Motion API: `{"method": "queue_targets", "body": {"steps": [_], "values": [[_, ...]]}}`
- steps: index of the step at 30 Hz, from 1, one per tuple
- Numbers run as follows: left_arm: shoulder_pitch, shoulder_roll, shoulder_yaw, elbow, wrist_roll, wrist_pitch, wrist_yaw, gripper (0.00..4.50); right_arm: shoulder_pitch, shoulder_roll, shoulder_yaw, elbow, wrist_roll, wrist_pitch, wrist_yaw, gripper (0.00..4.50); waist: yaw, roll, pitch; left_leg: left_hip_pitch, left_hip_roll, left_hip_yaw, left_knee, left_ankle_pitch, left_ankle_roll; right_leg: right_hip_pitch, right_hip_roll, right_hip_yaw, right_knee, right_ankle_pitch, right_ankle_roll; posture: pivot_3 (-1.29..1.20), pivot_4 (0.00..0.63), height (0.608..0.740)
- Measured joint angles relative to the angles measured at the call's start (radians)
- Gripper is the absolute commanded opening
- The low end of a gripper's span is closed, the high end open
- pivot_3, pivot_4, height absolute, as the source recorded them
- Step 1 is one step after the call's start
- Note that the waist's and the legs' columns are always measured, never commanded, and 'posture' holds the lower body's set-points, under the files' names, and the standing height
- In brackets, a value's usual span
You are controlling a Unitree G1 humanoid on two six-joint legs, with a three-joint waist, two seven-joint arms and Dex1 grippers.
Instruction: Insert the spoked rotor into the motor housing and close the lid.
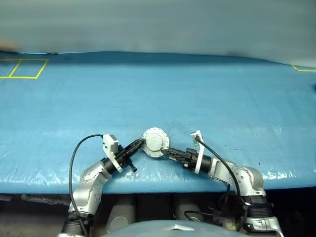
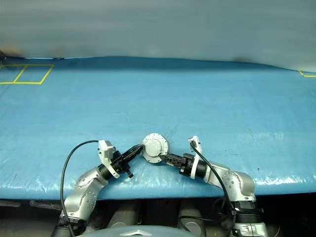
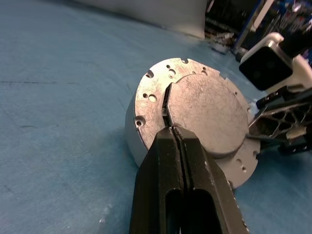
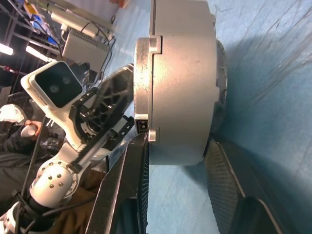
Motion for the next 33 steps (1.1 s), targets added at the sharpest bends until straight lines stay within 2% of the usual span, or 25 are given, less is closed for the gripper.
{"method": "queue_targets", "body": {"steps": [3, 6, 13, 17, 18, 26, 33], "values": [[-0.009, -0.007, 0.043, -0.026, -0.055, 0.027, 0.007, 0.0, -0.009, 0.027, -0.04, 0.006, 0.014, 0.0, -0.033, 1.29, -0.001, 0.001, 0.001, 0.0, 0.0, 0.0, -0.001, 0.0, 0.0, 0.0, 0.001, 0.0, 0.001, 0.0, 0.0, 0.0, 0.15, 0.74], [-0.012, -0.03, 0.085, -0.027, -0.123, 0.071, 0.03, 0.61, -0.035, 0.062, -0.098, 0.013, 0.047, -0.001, -0.057, 1.29, -0.003, 0.001, 0.004, 0.0, 0.0, 0.0, -0.001, 0.0, 0.0, 0.0, 0.001, 0.001, 0.001, 0.0, 0.0, 0.0, 0.15, 0.74], [-0.011, -0.096, 0.119, -0.029, -0.245, 0.168, 0.045, 2.97, -0.102, 0.15, -0.189, -0.002, 0.195, -0.007, -0.128, 1.29, -0.008, 0.001, 0.005, 0.0, 0.0, 0.0, -0.001, 0.0, 0.0, 0.0, 0.001, 0.001, 0.001, 0.0, 0.0, 0.0, 0.15, 0.74], [-0.01, -0.145, 0.118, -0.032, -0.311, 0.234, 0.061, 4.32, -0.117, 0.17, -0.191, -0.053, 0.284, 0.013, -0.156, 1.29, -0.01, 0.001, 0.005, 0.0, 0.0, -0.001, -0.001, 0.0, 0.0, 0.001, 0.001, 0.002, 0.001, 0.0, 0.0, 0.0, 0.15, 0.74], [-0.011, -0.161, 0.118, -0.032, -0.331, 0.252, 0.066, 4.48, -0.117, 0.172, -0.187, -0.063, 0.299, 0.014, -0.163, 1.29, -0.01, 0.001, 0.005, 0.0, 0.0, -0.001, -0.001, 0.0, 0.0, 0.001, 0.001, 0.002, 0.001, 0.0, 0.0, 0.0, 0.15, 0.74], [-0.033, -0.244, 0.153, -0.035, -0.513, 0.392, 0.092, 4.48, -0.085, 0.169, -0.137, -0.133, 0.351, 0.029, -0.188, 1.29, -0.011, 0.001, 0.005, 0.0, 0.0, -0.001, 0.0, 0.0, 0.0, 0.001, 0.002, 0.002, 0.001, 0.0, 0.0, 0.0, 0.15, 0.74], [-0.096, -0.242, 0.138, -0.035, -0.556, 0.451, 0.07, 4.48, -0.042, 0.157, -0.024, -0.133, 0.332, 0.036, -0.19, 1.29, -0.019, 0.001, 0.005, 0.0, 0.0, -0.001, 0.001, 0.0, 0.0, 0.001, 0.003, 0.003, 0.002, 0.0, -0.001, 0.0, 0.15, 0.74]]}}
